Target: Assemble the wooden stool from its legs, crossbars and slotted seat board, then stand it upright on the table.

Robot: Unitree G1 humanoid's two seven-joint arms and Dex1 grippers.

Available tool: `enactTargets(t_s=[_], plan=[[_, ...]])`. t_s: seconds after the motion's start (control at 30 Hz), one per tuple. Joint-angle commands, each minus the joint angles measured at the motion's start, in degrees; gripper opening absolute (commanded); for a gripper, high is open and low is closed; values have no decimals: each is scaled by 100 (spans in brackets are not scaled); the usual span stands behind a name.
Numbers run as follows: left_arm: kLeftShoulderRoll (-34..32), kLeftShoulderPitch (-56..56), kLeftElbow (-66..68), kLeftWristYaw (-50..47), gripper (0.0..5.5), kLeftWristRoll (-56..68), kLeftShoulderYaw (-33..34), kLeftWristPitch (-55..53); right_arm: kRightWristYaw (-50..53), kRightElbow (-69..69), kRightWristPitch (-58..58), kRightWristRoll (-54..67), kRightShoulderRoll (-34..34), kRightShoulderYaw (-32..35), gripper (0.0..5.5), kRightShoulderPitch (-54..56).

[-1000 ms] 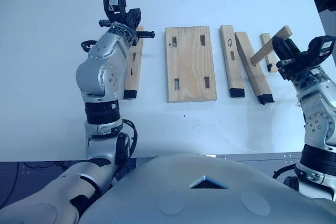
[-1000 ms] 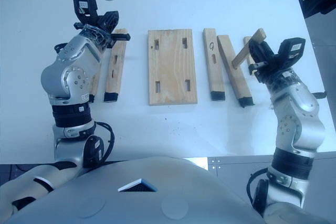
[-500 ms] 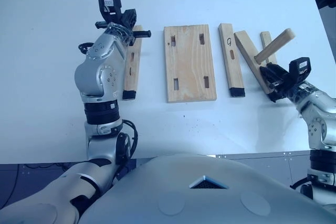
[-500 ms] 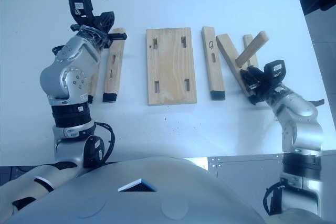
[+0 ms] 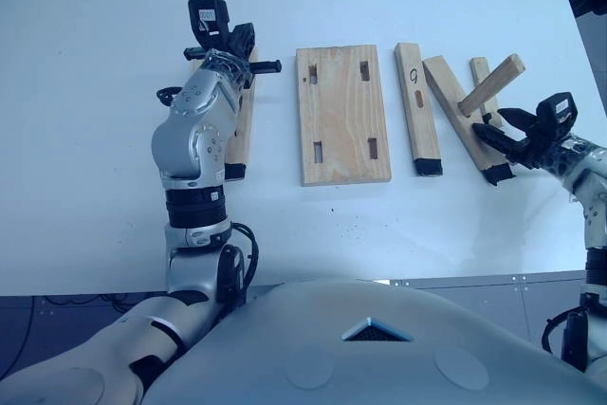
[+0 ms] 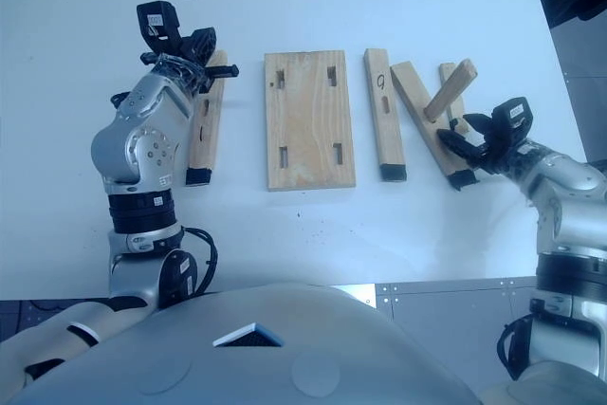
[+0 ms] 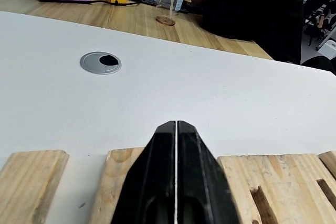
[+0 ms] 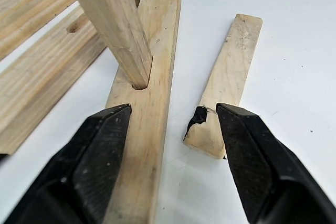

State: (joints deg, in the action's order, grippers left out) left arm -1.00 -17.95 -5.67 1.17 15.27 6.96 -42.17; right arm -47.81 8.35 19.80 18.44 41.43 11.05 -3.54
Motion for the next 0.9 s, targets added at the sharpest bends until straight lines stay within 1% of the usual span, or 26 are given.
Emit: enactTargets(t_s=[0.03, 0.33, 0.43, 0.5, 0.8, 0.9], plan=[[43, 33, 73, -50, 0, -34, -3, 68, -138, 229, -313, -62, -54, -42, 299, 158], [50, 34, 144, -60, 0, -60, -5, 131, -571, 717, -739, 30, -183, -94, 299, 285], [41, 51, 143, -57, 0, -73, -8, 136, -562, 308, -388, 107, -163, -164, 299, 259], [45, 50, 144, -62, 0, -80, -9, 134, -570, 268, -325, 53, -151, -230, 299, 255], [72, 85, 92, -63, 0, -102, -4, 110, -364, 939, -436, -461, -116, -624, 299, 534], [74, 106, 54, -70, 0, -102, -6, 93, -484, 1173, -382, -594, -70, -824, 250, 566]])
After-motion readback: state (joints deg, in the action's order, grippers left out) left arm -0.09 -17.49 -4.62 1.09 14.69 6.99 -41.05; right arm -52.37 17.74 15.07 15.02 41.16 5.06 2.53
